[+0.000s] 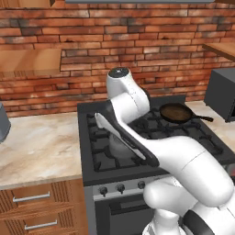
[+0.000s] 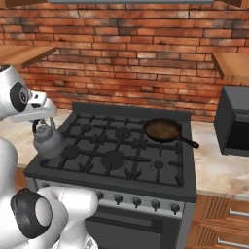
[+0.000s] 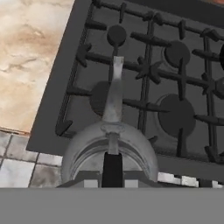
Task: Pick the kettle from the counter and place it on a stove burner. Then turn the burner on.
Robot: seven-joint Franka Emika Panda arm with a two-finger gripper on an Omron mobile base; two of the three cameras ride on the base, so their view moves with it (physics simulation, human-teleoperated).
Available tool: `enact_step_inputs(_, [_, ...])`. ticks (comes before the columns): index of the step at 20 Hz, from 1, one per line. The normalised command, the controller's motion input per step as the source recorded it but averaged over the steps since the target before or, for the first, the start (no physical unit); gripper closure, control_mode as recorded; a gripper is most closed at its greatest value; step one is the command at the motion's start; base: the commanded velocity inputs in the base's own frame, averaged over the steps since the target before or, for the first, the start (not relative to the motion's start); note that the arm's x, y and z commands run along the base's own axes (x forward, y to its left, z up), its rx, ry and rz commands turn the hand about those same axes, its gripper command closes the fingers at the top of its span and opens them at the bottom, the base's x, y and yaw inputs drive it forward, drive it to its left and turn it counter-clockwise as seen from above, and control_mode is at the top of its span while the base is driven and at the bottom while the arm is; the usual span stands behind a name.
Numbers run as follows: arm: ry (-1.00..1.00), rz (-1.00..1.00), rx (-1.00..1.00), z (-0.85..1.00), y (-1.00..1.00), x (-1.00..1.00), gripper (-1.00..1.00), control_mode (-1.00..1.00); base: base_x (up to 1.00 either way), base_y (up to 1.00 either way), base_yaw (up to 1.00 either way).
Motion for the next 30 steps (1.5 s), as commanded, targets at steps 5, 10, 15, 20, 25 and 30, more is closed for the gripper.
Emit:
enact_step_inputs(5, [0.17,-0.64,0.17,0.1,-1.0,0.0,1.0,-1.0,0.0,0.0,0.0])
enact_step_inputs(10, [0.15,-0.65,0.17,0.2,-1.0,0.0,1.0,-1.0,0.0,0.0,0.0])
enact_step_inputs(15, [0.1,-0.64,0.14,0.16,-1.0,0.0,1.0,-1.0,0.0,0.0,0.0])
enact_step_inputs(20, [0.0,-0.59,0.08,0.01,-1.0,0.0,1.0,-1.0,0.0,0.0,0.0])
enact_step_inputs(25, [-0.04,-0.53,0.02,0.0,-1.0,0.0,1.0,-1.0,0.0,0.0,0.0])
enact_step_inputs(30, [-0.2,-0.48,-0.04,0.0,-0.85,0.0,1.0,-1.0,0.0,0.0,0.0])
